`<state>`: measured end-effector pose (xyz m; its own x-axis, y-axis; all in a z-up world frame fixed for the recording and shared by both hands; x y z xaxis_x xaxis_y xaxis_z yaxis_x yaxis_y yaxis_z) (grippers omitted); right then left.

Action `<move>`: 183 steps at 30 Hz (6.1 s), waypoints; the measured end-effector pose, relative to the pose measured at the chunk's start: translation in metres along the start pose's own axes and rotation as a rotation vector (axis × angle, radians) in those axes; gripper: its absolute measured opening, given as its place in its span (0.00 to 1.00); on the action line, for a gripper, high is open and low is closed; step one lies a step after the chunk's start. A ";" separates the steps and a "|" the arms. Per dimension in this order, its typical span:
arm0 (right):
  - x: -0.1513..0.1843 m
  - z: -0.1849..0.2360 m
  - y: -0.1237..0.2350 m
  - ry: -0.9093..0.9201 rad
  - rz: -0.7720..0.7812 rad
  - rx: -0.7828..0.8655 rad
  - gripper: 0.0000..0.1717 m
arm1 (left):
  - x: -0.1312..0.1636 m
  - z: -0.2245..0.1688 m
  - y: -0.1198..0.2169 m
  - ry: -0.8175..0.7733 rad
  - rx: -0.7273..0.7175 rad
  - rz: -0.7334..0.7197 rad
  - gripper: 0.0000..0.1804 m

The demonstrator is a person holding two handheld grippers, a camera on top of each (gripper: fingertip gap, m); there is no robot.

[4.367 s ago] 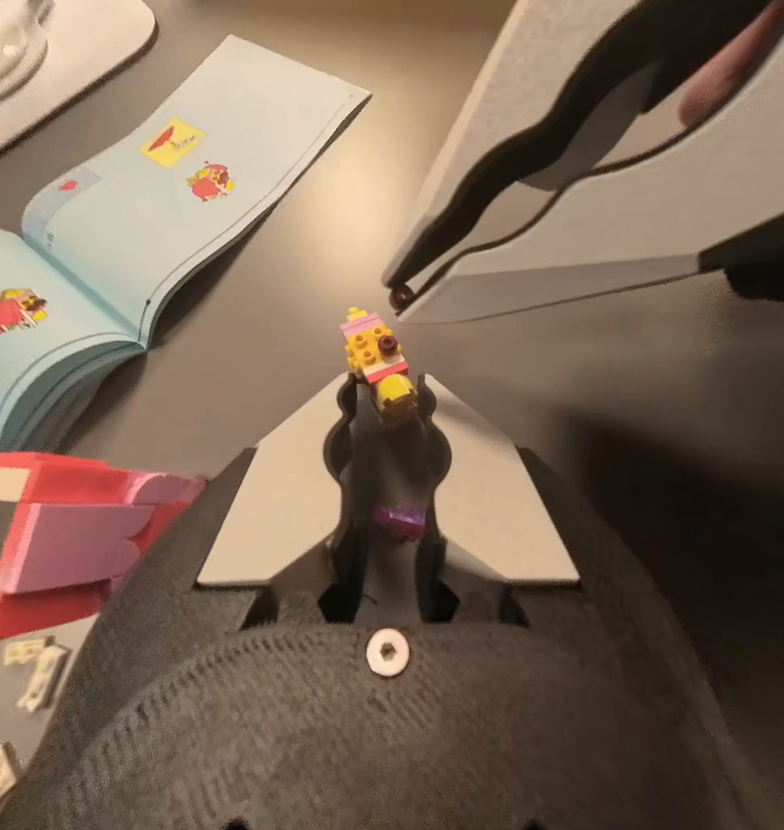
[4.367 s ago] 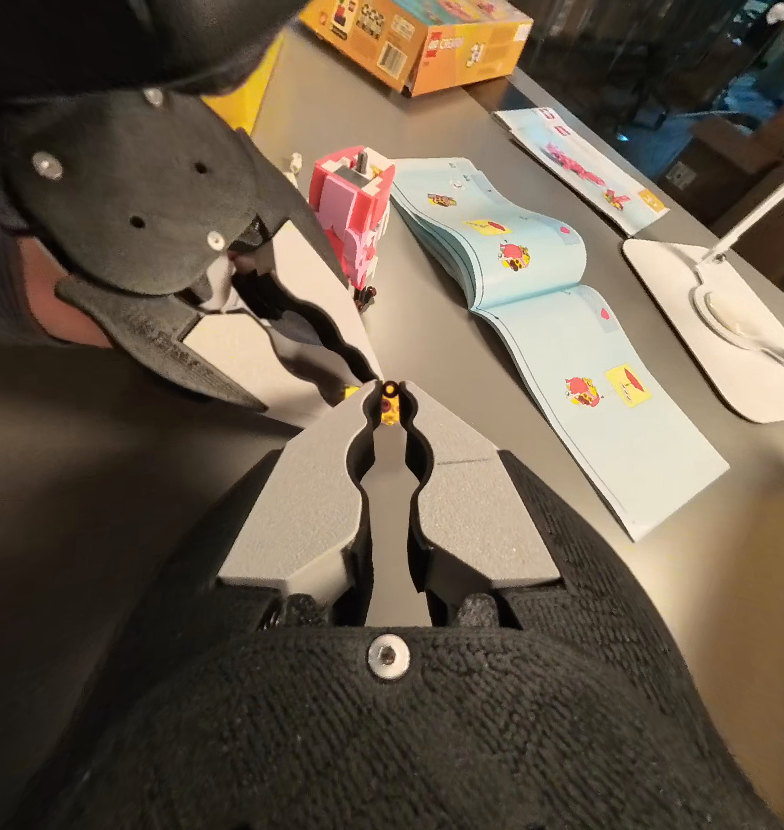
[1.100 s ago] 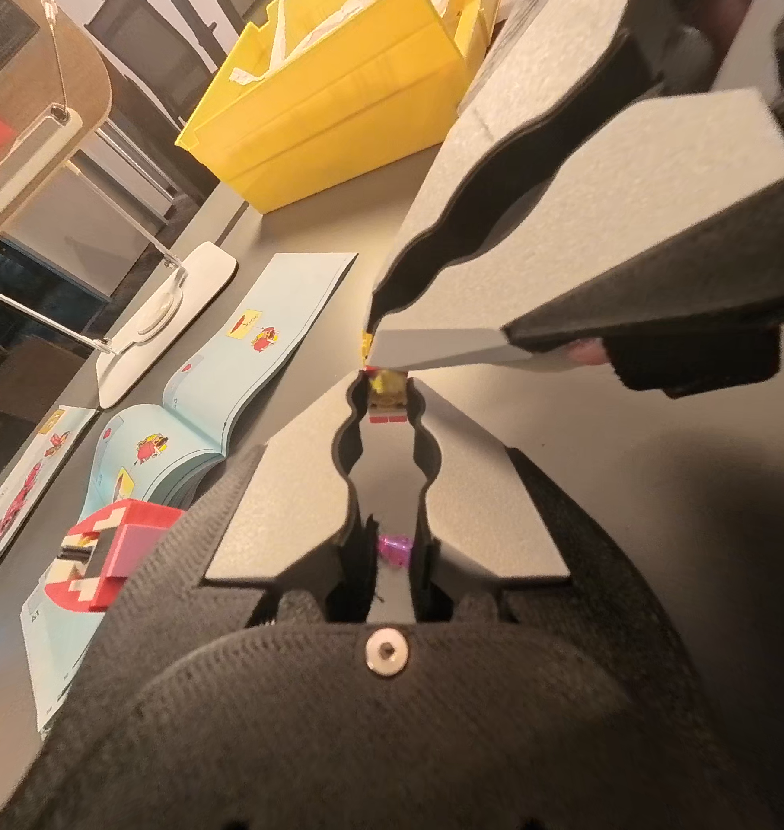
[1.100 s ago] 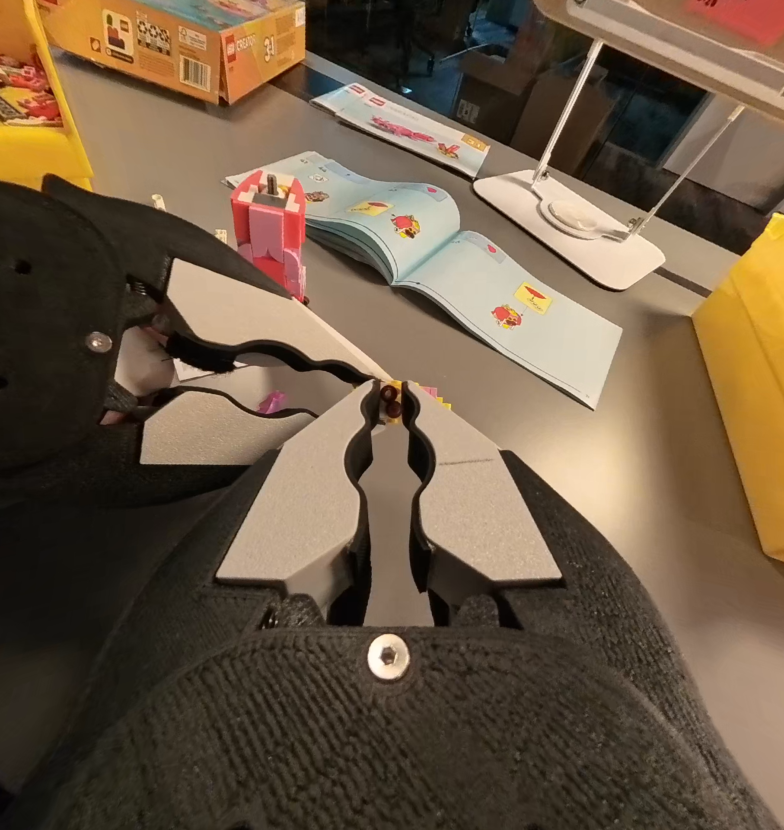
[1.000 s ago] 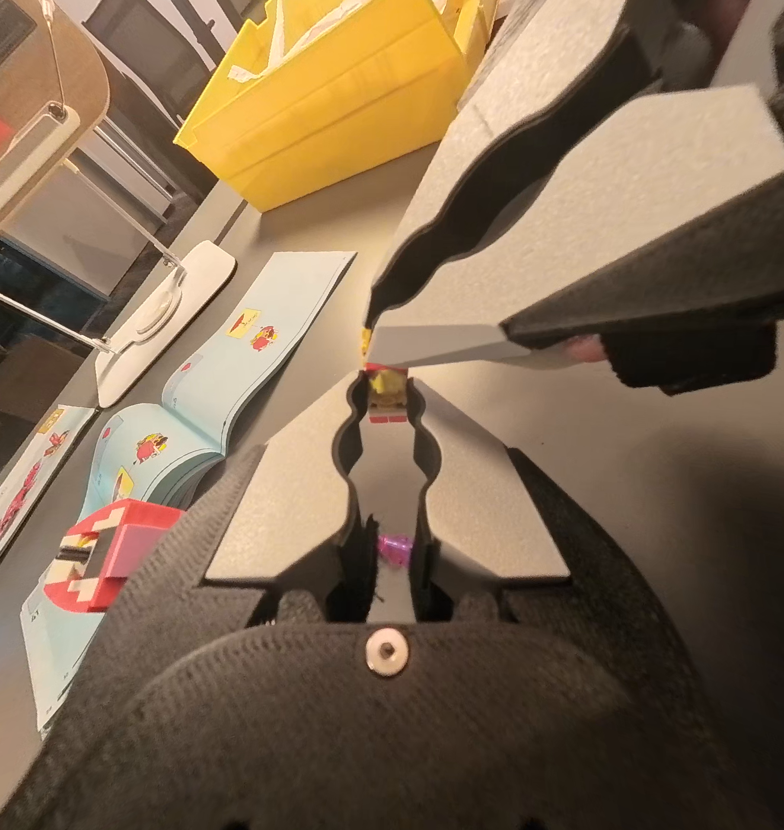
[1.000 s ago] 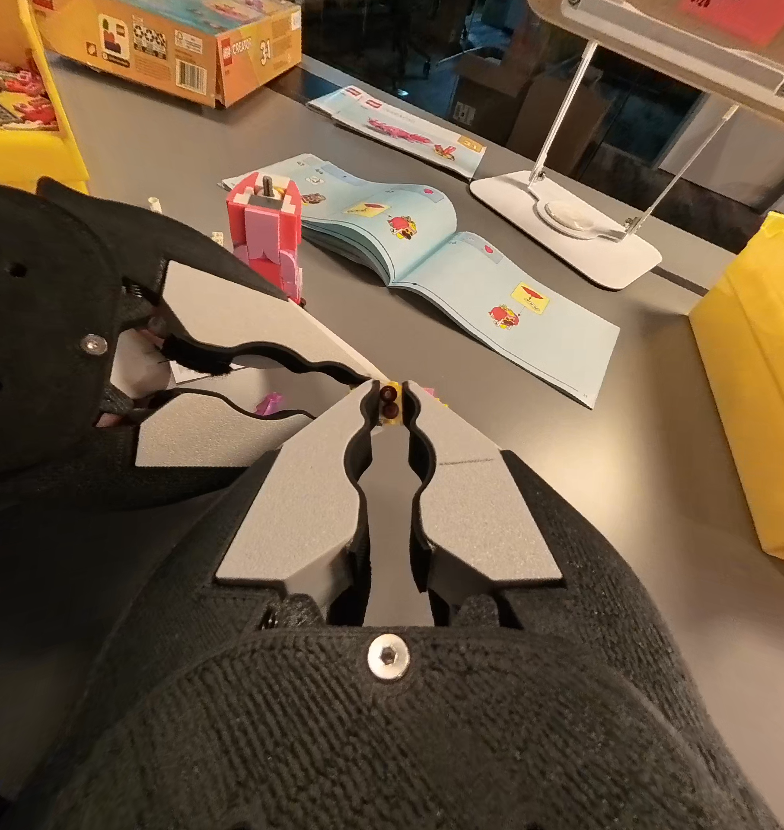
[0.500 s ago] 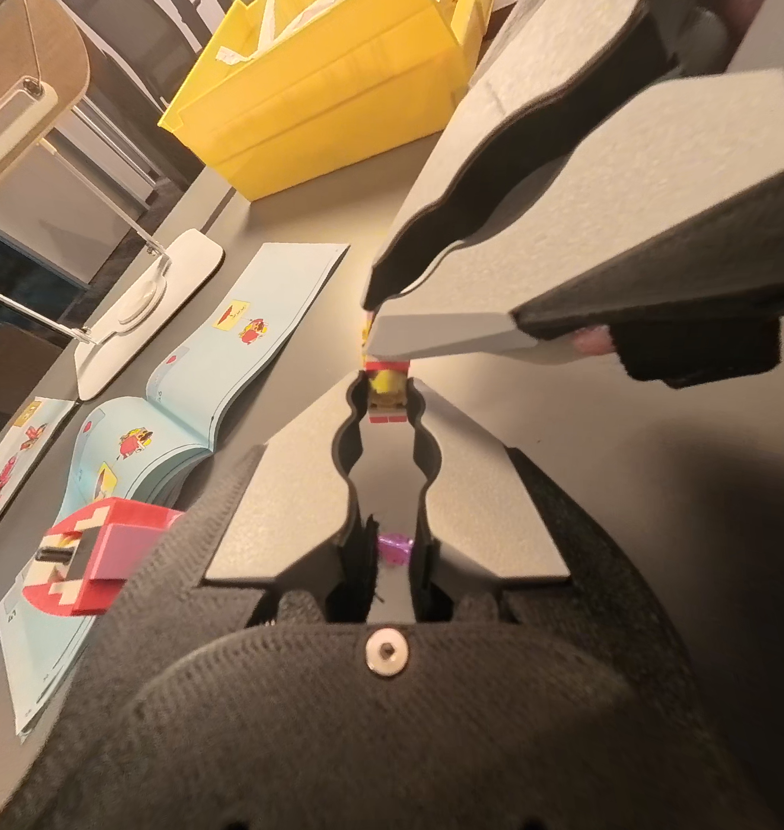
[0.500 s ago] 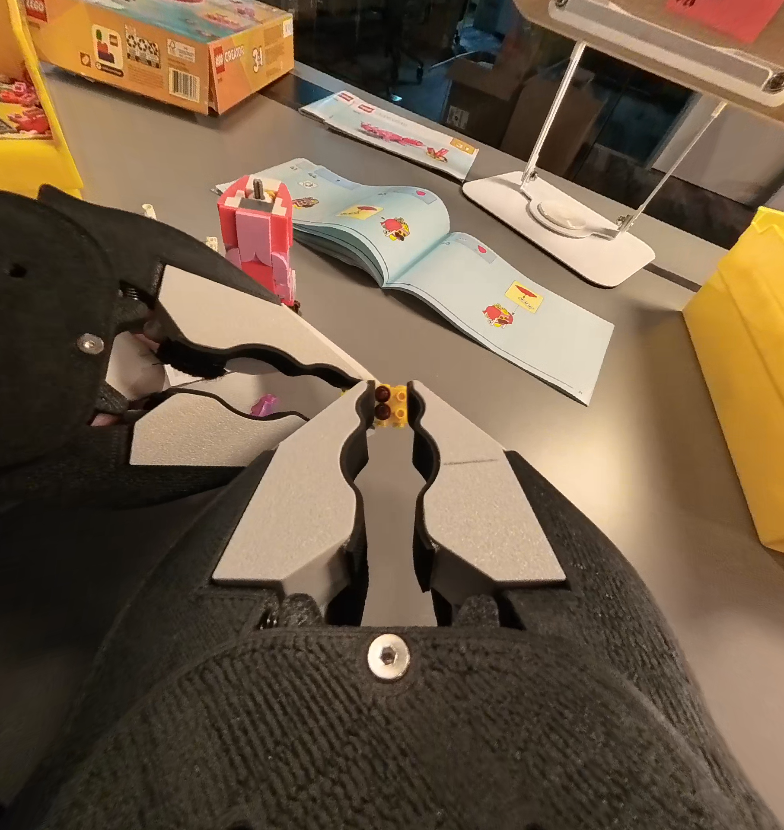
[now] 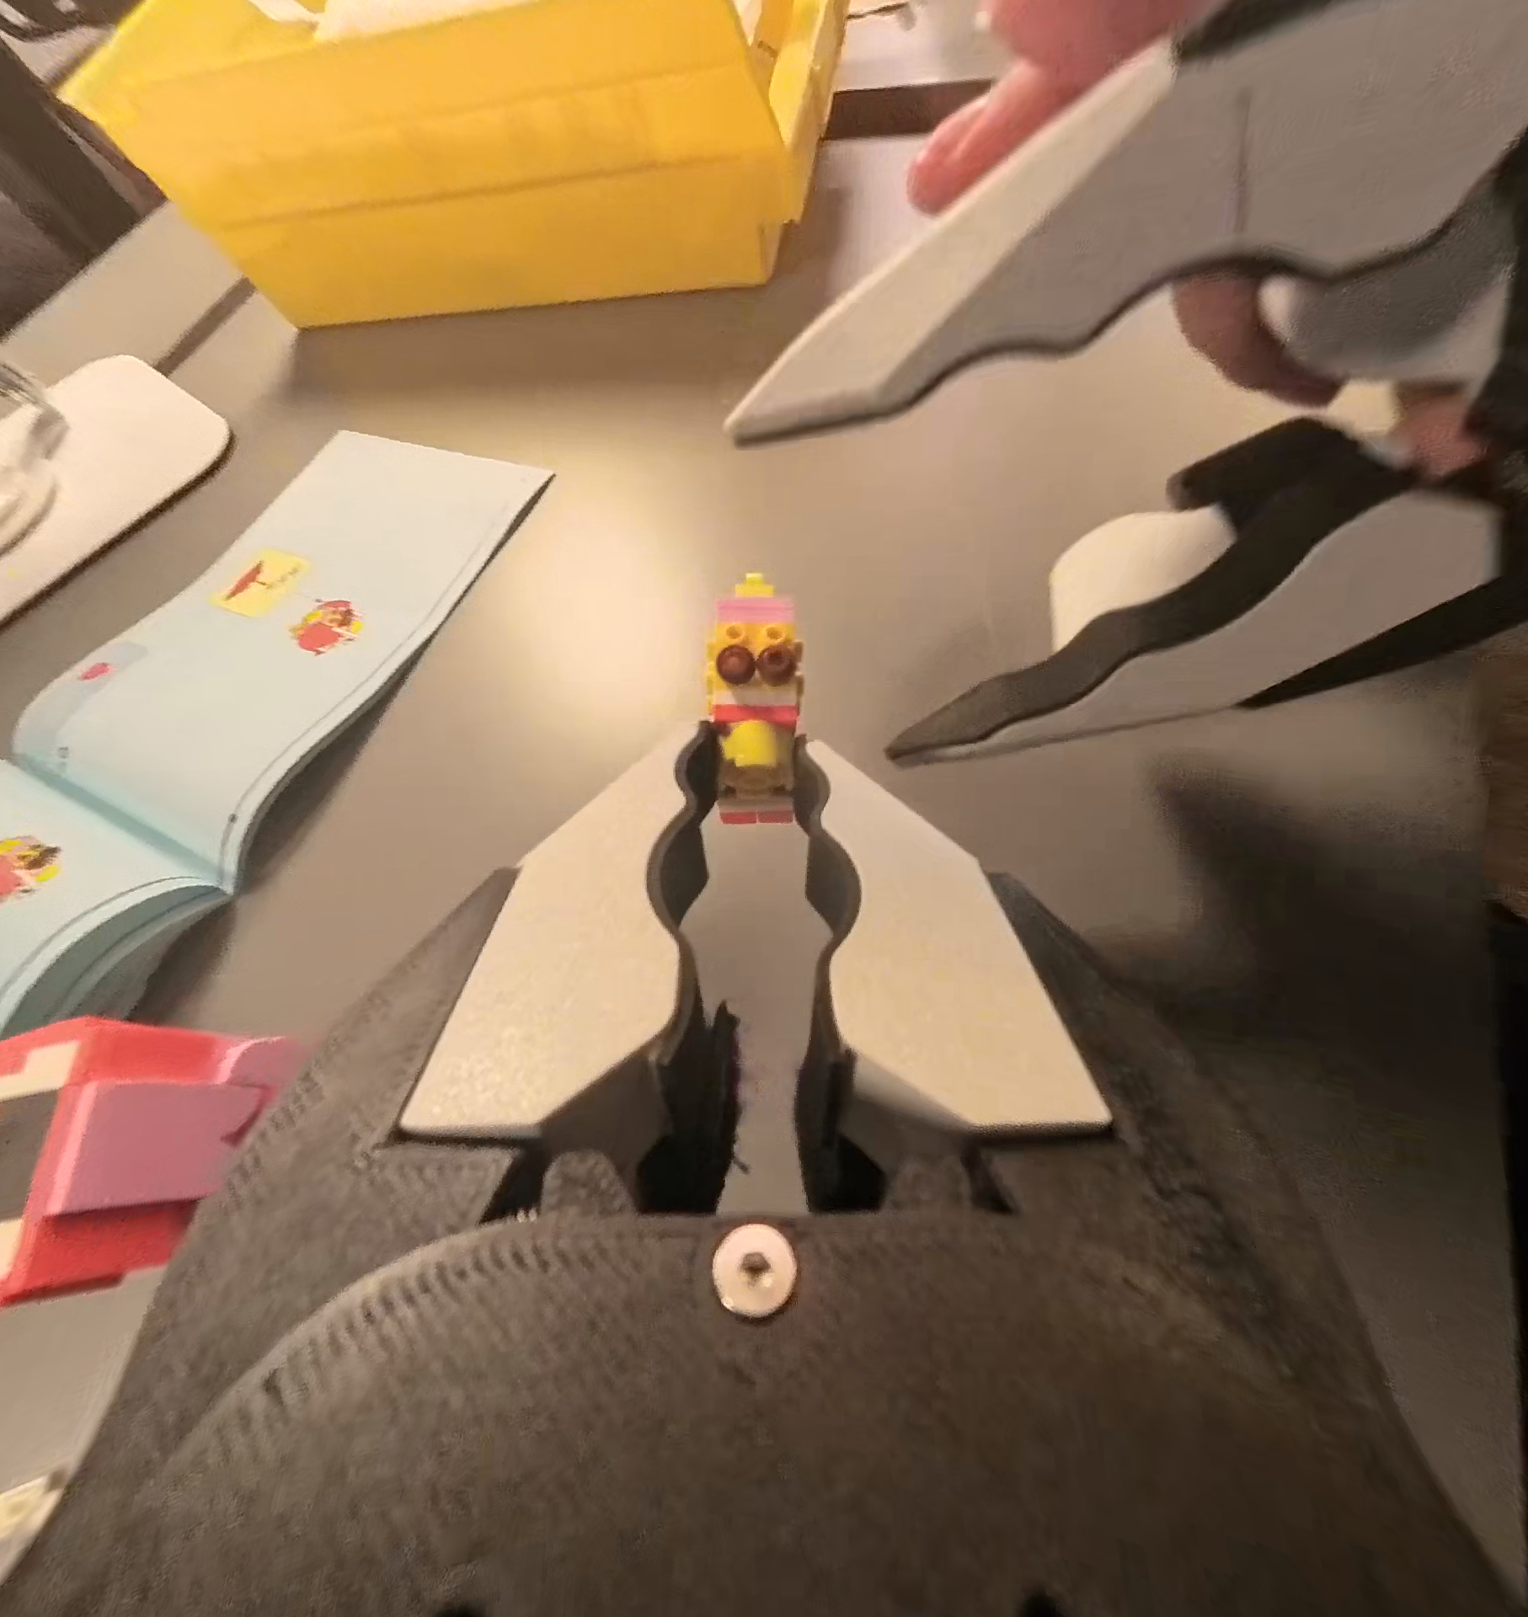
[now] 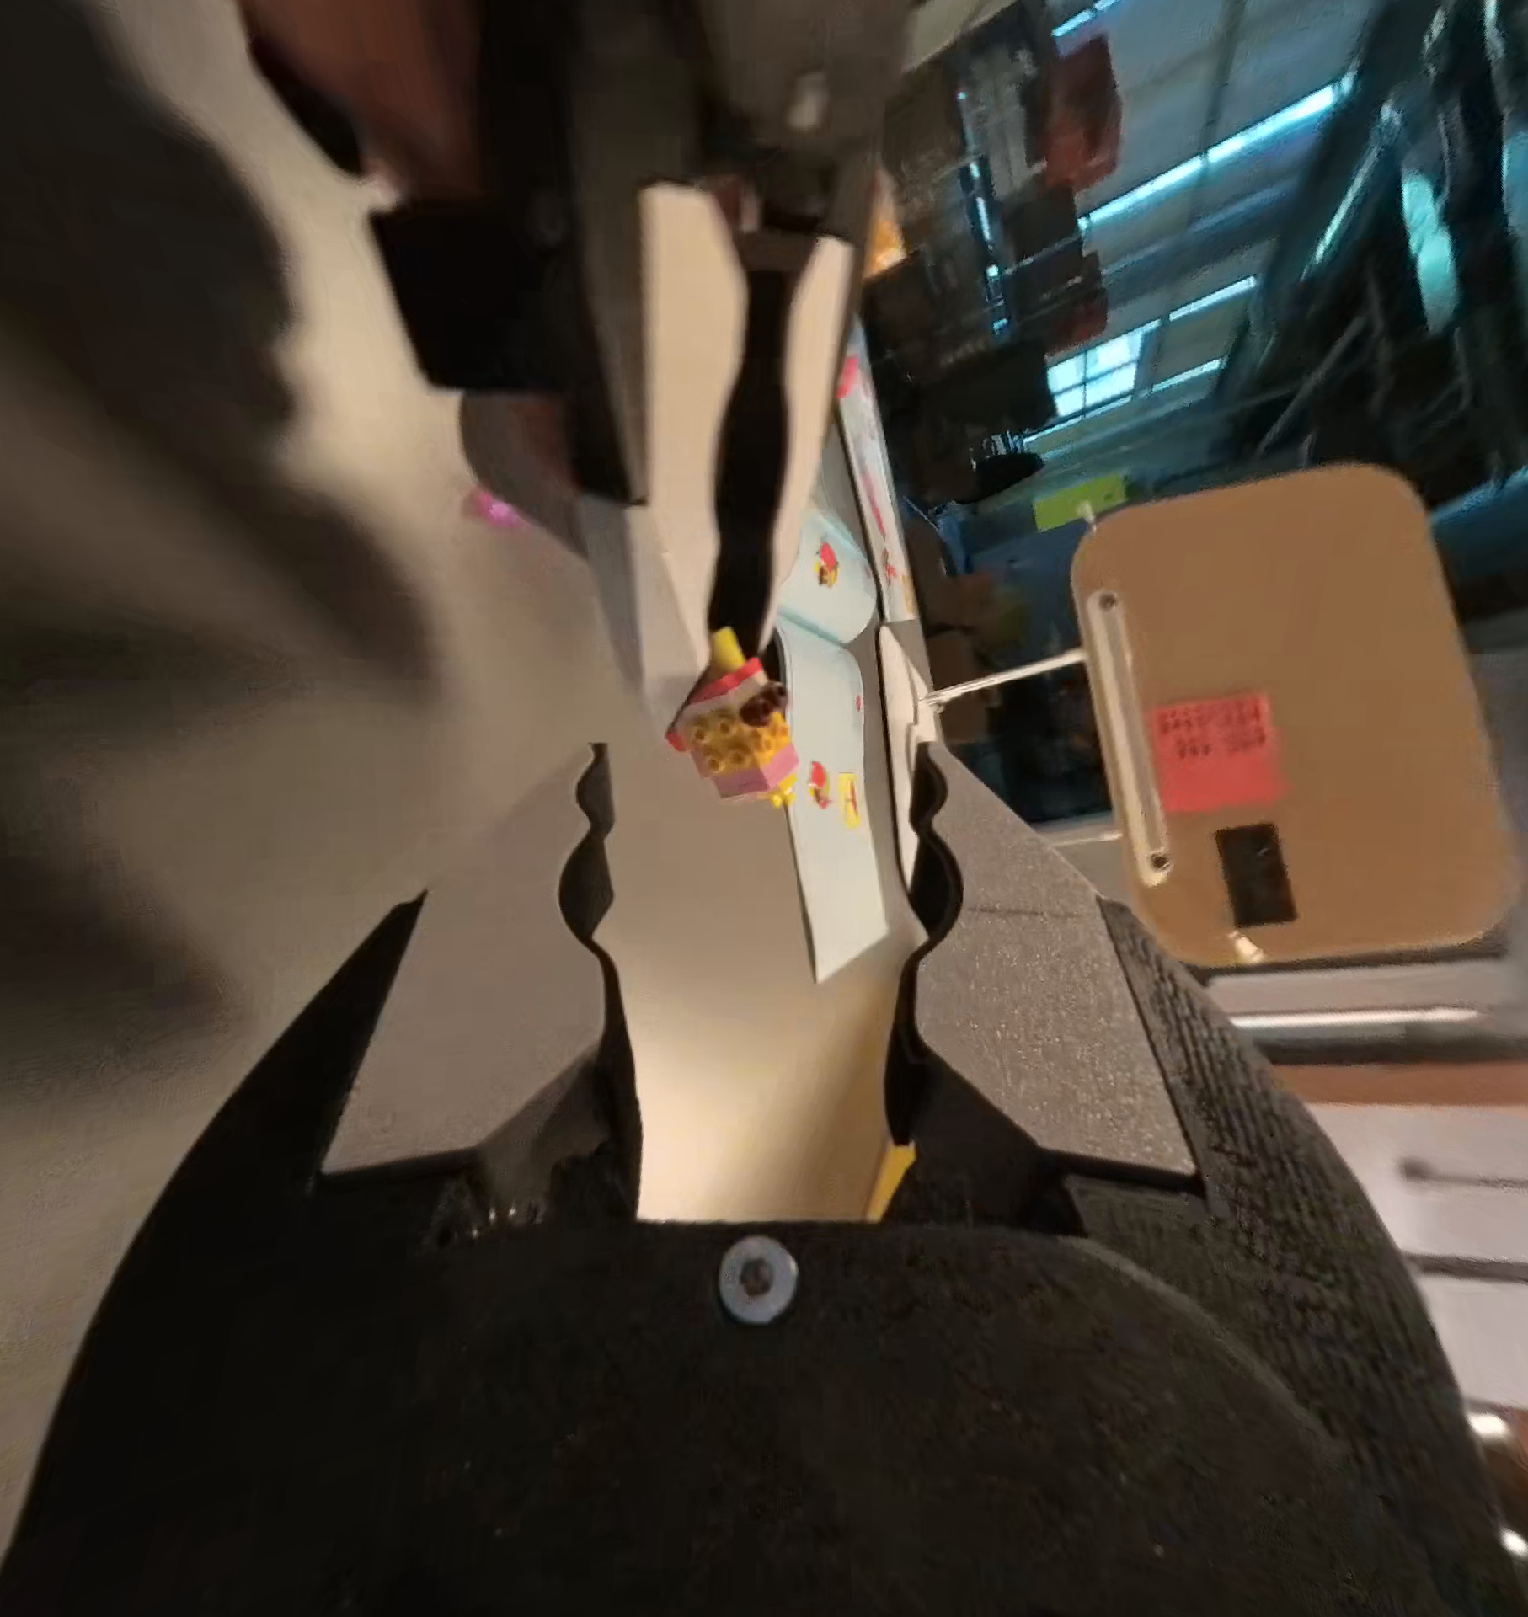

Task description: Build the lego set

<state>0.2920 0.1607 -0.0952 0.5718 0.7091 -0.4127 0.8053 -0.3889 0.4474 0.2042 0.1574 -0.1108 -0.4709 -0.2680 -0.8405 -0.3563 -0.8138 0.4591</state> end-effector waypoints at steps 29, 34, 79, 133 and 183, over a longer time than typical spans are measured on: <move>0.005 0.008 -0.021 -0.090 -0.067 -0.054 0.19 | -0.009 -0.003 -0.001 0.224 0.205 0.083 0.08; 0.009 0.007 -0.025 -0.214 -0.118 -0.074 0.20 | -0.007 0.000 -0.004 0.258 0.213 0.092 0.08; 0.103 -0.093 -0.043 -0.528 -0.206 0.500 0.24 | 0.030 -0.010 -0.009 0.028 0.017 0.192 0.10; 0.116 -0.109 -0.049 -0.554 -0.219 0.558 0.20 | 0.021 0.005 0.009 -0.150 -0.236 0.100 0.08; 0.109 -0.104 -0.023 -0.868 -0.615 0.379 0.30 | 0.013 -0.020 0.007 -0.589 -0.212 0.315 0.28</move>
<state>0.3196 0.3081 -0.0679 -0.1420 0.2510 -0.9575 0.8988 -0.3726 -0.2310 0.2117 0.1373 -0.1247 -0.9061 -0.2329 -0.3533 0.0063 -0.8422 0.5391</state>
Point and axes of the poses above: each gripper's, where its closed fingertips meet, y back along the fingers, x out of its underside, z = x × y across the jaws, the point moved 6 cm from there along y, back along the fingers, and after that the axes turned 13 degrees about -x, right-handed, at the moved point
